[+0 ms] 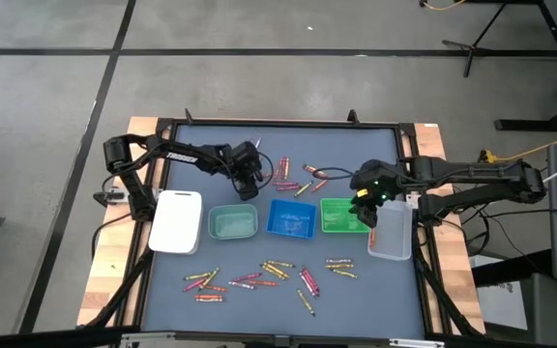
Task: Sort crayons
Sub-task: Put the orange crayon into the transparent bin
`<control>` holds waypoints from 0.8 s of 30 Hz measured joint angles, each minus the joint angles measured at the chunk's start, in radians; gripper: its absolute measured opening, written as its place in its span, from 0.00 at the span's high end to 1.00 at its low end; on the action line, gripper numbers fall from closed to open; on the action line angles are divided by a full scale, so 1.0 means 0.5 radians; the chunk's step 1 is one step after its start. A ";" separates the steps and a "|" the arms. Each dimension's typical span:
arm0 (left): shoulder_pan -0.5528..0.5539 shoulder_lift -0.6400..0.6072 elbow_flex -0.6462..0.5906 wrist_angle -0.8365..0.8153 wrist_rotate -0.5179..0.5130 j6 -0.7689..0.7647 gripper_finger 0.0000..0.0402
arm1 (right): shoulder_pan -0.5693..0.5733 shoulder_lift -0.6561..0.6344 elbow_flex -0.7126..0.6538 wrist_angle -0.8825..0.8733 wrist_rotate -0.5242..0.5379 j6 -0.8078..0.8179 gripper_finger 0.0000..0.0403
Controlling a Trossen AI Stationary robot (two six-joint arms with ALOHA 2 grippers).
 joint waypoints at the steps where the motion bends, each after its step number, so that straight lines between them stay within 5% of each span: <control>1: 0.000 0.000 0.000 0.000 0.000 0.000 0.70 | 0.000 0.000 0.000 0.031 -0.001 -0.021 0.62; 16: -0.001 -0.002 0.000 -0.008 0.025 -0.011 0.98 | 0.001 0.004 0.000 0.289 0.031 -0.161 0.62; 24: -0.001 -0.003 0.000 -0.010 0.032 -0.012 0.98 | 0.001 0.004 0.000 0.289 0.117 -0.162 0.62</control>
